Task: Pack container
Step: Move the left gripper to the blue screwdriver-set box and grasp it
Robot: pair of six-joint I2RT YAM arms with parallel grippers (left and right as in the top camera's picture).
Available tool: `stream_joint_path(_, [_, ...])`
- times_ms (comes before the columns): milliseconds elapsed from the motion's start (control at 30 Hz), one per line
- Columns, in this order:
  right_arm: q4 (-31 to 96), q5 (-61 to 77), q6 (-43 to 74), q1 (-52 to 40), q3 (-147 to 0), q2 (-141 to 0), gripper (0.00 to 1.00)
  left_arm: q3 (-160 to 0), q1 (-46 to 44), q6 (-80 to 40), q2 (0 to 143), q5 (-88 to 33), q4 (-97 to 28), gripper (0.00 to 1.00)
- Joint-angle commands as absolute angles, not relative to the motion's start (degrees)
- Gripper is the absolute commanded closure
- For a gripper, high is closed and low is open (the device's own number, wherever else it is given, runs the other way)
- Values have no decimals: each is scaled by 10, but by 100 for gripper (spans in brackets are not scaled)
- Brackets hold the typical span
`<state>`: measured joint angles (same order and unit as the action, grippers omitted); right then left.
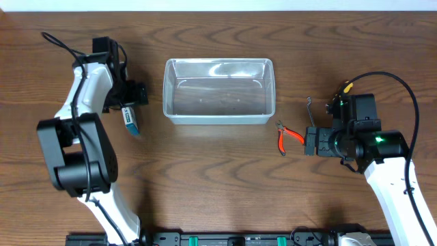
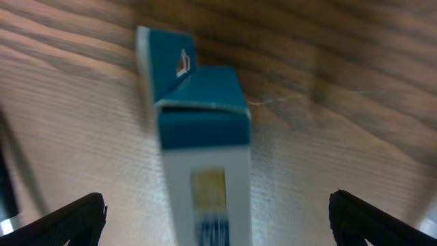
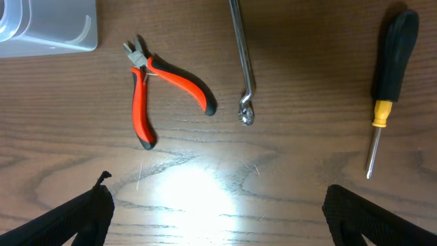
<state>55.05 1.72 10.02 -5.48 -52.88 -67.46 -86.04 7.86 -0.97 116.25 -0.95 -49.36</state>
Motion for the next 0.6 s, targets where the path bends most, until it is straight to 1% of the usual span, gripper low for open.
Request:
stream_joint_path(0, [551,19,95,-57,-540,-674,1,-868,81,2,1190,-9,-489,2])
stream_joint_path(167, [554,20,91,-57,-540,-674,1,-868,81,2,1215,-9,-487,2])
stream_joint_path(500, [555,18,80,-57,-540,-674,1,-869,81,2,1215,-9,-485,0])
stream_joint_path(567, [555,17,80,-57,-540,-674,1,-869,81,2,1215,-9,-486,8])
